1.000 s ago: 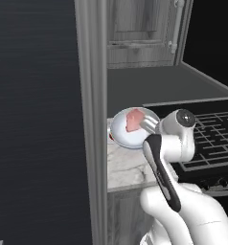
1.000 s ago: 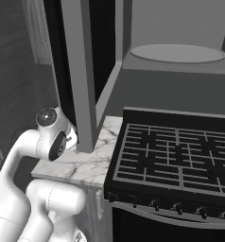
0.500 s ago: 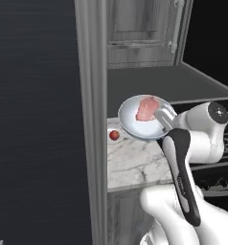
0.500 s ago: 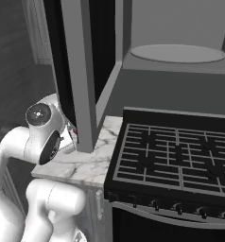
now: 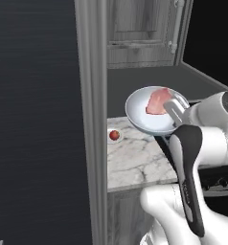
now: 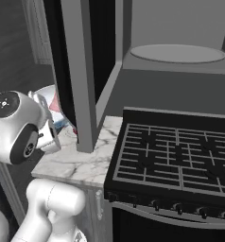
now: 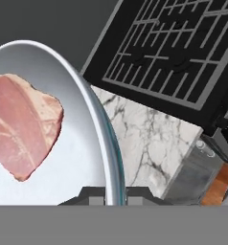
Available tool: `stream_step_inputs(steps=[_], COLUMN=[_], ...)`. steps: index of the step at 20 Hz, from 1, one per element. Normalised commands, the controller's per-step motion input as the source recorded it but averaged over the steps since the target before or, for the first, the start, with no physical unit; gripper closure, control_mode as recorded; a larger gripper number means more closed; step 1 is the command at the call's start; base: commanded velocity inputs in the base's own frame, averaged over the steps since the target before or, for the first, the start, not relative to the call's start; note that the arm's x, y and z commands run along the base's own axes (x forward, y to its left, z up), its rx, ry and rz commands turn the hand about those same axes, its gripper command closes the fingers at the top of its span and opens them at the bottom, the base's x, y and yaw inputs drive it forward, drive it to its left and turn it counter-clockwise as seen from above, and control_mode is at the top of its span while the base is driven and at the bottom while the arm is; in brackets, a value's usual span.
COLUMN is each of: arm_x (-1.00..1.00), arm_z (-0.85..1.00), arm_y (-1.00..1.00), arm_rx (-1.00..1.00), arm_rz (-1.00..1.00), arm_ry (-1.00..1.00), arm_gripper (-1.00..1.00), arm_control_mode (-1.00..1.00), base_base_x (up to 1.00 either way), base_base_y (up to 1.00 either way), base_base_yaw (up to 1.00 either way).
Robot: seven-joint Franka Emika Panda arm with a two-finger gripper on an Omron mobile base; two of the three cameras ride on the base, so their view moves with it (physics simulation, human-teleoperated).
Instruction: Remove the apple from the bowl and place it on the small plate. Then place the bowl with only the steak in the microwave, close the door, and press the start button to microwave the steak.
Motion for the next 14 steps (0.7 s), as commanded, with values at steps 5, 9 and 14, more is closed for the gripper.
stream_step_inputs(steps=[5, 9, 14], arm_x=[-0.62, -0.49, -0.32], arm_z=[-0.01, -0.48, -0.32], arm_y=[0.01, 0.06, 0.02], arm_rx=[0.01, -0.01, 0.0], arm_rz=[-0.06, 0.0, 0.0], arm_ry=[0.03, 0.11, 0.07], arm_gripper=[1.0, 1.0, 1.0], arm_control_mode=[-1.0, -1.0, 1.0], base_base_x=[0.0, 0.0, -0.11], base_base_y=[0.0, 0.0, 0.0], base_base_yaw=[0.0, 0.0, 0.0])
